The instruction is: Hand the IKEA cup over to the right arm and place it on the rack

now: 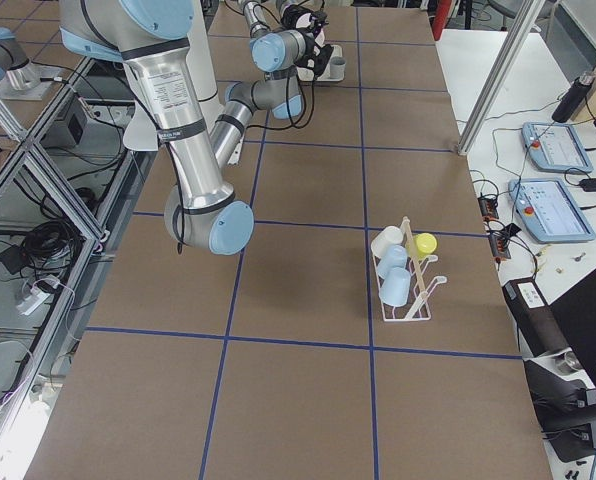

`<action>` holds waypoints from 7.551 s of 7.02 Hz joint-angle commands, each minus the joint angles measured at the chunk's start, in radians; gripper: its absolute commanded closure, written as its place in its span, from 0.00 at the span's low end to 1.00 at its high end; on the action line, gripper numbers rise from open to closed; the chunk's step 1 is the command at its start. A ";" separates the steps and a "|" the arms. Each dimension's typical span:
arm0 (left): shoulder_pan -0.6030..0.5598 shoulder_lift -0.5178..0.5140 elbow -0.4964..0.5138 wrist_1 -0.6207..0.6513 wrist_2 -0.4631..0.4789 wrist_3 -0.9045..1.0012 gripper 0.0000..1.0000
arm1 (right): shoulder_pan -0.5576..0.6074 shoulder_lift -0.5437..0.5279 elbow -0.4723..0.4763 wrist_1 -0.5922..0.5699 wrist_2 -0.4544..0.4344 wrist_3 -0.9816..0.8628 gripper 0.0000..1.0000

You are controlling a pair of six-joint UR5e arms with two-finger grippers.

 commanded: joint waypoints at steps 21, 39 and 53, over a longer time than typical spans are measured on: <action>-0.014 -0.004 -0.007 0.053 0.009 0.059 0.01 | 0.161 -0.115 0.008 0.002 -0.004 -0.007 1.00; -0.014 0.007 0.044 0.053 0.049 0.066 0.01 | 0.722 -0.037 -0.784 -0.268 0.317 -1.631 1.00; -0.009 -0.007 0.048 0.054 0.074 0.064 0.01 | 0.649 -0.045 -0.828 -0.265 0.249 -1.635 0.44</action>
